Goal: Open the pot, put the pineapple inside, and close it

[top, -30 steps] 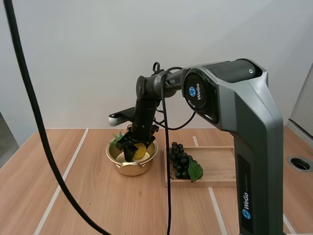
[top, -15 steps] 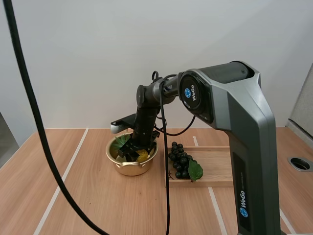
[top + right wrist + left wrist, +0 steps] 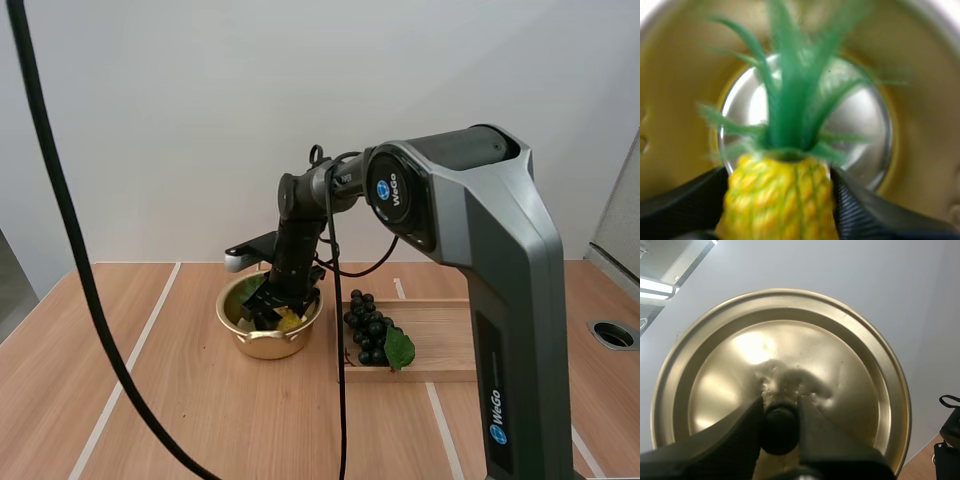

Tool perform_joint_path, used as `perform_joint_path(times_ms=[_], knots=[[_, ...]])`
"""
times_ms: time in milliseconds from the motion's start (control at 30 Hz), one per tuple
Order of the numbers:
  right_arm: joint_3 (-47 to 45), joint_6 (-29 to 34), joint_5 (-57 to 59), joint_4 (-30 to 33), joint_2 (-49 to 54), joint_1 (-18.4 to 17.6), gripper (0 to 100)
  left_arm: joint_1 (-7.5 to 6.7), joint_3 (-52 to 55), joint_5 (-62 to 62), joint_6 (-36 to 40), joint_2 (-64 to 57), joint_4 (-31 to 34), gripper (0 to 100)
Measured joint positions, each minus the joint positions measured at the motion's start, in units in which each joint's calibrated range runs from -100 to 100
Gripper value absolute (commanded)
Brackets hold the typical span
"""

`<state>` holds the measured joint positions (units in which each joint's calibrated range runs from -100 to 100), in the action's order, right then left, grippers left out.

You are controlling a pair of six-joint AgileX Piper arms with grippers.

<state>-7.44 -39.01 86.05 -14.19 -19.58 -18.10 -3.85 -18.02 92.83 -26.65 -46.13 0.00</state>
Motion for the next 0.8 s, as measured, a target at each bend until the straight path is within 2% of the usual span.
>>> perform_joint_path(times_ms=[267,633,733,800], knots=[[1.10,-0.12,0.00,-1.07,2.11,0.00,100,0.00,0.00,0.38,0.00,0.00,0.00,0],[8.20,-0.01,0.19,-1.72,18.81,0.00,100,0.00,0.00,0.38,0.00,0.00,0.00,0],[11.19,2.01,1.25,0.78,23.97,0.00,100,0.00,0.00,0.00,0.00,0.00,0.00,0],[12.56,4.36,1.48,4.62,27.41,0.26,100,0.00,0.00,-0.36,0.00,0.00,0.00,0]])
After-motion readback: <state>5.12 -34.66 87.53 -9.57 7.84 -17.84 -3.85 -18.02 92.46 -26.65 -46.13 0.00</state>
